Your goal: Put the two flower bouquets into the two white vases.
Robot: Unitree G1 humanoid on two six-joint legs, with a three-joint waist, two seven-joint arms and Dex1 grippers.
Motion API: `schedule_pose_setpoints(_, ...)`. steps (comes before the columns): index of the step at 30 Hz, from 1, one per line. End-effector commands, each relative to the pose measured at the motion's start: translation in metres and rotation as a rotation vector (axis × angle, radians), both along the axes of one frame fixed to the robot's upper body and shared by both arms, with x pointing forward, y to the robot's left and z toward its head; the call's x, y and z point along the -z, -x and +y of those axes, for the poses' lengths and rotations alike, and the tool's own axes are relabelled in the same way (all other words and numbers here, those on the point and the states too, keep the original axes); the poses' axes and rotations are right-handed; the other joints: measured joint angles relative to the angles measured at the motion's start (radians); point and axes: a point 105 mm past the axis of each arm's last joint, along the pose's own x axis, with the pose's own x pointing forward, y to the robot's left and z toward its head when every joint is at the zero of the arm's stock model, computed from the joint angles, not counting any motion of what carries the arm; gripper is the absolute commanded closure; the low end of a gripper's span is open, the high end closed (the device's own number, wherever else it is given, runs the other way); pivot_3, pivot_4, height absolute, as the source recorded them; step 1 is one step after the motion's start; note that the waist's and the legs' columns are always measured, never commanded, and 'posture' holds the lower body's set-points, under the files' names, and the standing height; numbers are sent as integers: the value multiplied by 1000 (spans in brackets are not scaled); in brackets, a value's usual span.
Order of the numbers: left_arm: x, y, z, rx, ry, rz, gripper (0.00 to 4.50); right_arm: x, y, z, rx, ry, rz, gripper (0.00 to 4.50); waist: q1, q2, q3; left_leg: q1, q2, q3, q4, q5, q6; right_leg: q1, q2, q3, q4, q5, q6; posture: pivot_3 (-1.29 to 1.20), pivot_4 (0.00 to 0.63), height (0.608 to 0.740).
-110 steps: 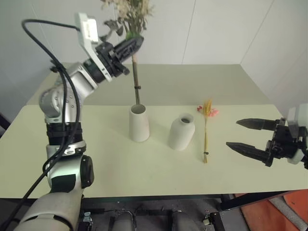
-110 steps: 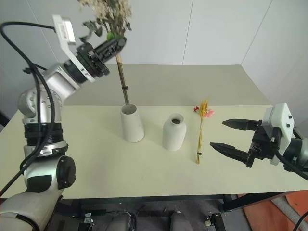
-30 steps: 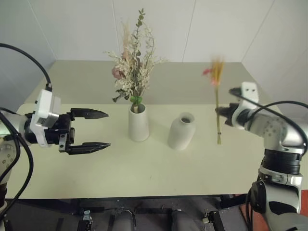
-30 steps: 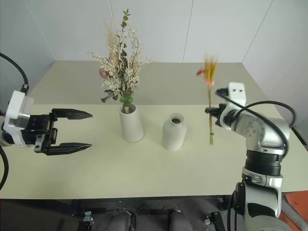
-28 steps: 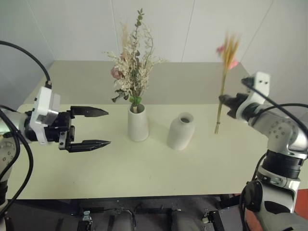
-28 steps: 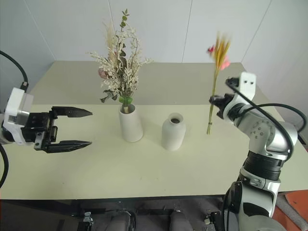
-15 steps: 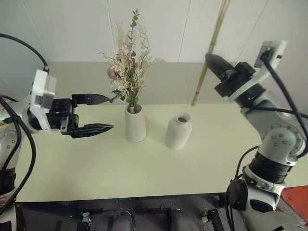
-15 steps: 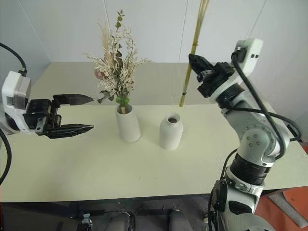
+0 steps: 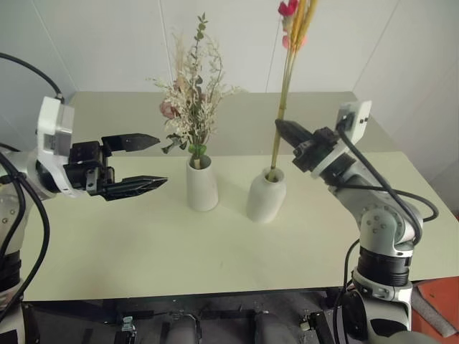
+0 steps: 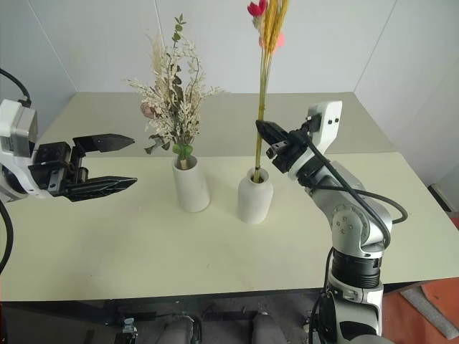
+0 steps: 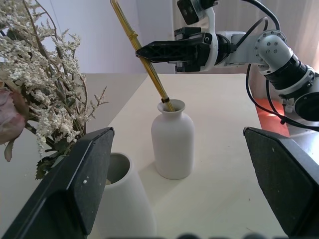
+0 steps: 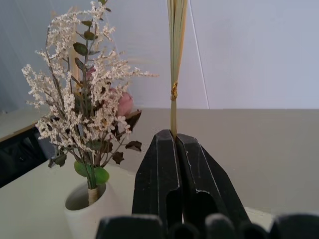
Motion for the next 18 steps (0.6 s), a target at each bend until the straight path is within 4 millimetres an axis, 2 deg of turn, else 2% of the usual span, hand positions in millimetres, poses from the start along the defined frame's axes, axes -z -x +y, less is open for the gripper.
schedule_pose_setpoints(1, -11, 7, 0, -1, -12, -49, 0, 2, 15, -4, 2, 30, -61, 3785, 1, 0, 0, 0, 0, 0, 0, 0, 0, 0, 0, 0, 0, 0, 0, 0, 150, 740)
schedule_pose_setpoints(8, -11, 4, 0, -1, -21, -47, 0, 29, 45, -25, -3, 106, -42, 1458, 2, 0, 0, 0, 0, 0, 0, 0, 0, 0, 0, 0, 0, -1, 2, 0, 150, 740)
schedule_pose_setpoints(12, -11, 3, 0, 2, -24, -46, 0, 37, 54, -41, 14, 132, -11, 67, 3, 0, 0, 1, 0, 0, 0, 0, 0, 1, 0, 0, 0, -3, 5, 0, 150, 740)
schedule_pose_setpoints(18, -6, 3, 0, 0, -35, -36, 0, 43, 66, -75, 56, 245, 27, 28, 6, 0, 0, 2, 0, 0, 0, 0, 0, 2, 0, 0, 0, -3, 5, 0, 150, 740)
